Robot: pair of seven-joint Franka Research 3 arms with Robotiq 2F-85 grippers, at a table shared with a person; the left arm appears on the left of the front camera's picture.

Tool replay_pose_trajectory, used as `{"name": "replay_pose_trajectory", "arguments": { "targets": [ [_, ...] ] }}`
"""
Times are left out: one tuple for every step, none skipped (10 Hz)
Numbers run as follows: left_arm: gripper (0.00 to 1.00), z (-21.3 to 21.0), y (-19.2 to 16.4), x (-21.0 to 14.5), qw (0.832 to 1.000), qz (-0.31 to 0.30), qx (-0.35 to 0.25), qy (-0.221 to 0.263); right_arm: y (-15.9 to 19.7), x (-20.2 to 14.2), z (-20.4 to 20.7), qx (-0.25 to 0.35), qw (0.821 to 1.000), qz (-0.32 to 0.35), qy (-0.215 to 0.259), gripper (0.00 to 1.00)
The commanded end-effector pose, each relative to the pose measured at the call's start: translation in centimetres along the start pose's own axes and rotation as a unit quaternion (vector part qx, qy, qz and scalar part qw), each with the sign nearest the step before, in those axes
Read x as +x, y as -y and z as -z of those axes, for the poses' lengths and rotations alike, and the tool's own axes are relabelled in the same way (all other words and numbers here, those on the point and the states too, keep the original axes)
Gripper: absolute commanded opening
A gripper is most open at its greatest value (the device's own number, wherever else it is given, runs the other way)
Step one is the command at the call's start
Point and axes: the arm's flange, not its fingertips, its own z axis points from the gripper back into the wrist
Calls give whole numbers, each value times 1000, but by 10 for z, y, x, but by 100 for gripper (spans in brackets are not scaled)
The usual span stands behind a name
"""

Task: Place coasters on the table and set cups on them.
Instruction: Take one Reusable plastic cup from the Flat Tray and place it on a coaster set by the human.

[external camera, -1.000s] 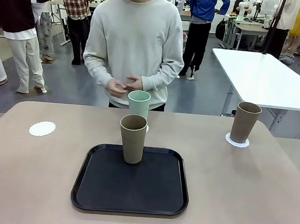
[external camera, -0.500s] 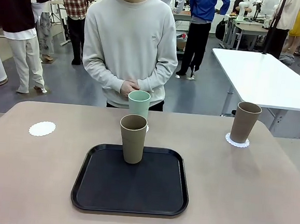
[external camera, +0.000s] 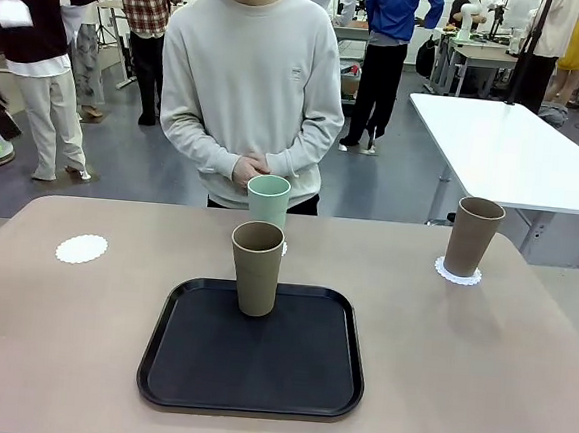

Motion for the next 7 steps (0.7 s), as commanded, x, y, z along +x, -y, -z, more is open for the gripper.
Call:
{"name": "replay_pose_trajectory", "arguments": {
  "targets": [
    [100,54,12,12,995,72,46,-46,0,0,0,3,1000,0,2,100],
    [100,85,18,25,994,85,22,-60,0,0,0,3,1000,0,2,100],
    [100,109,24,32,993,106,0,-55,0,0,0,3,1000,0,2,100],
    [100,130,29,39,993,117,-6,-32,0,0,0,3,1000,0,2,100],
    [100,147,27,43,994,113,-1,-11,0,0,0,3,1000,0,2,100],
    [100,163,17,44,996,85,-6,14,0,0,0,3,1000,0,2,100],
    [100,141,33,47,993,103,-6,-49,0,0,0,3,1000,0,2,100]
  ]
}}
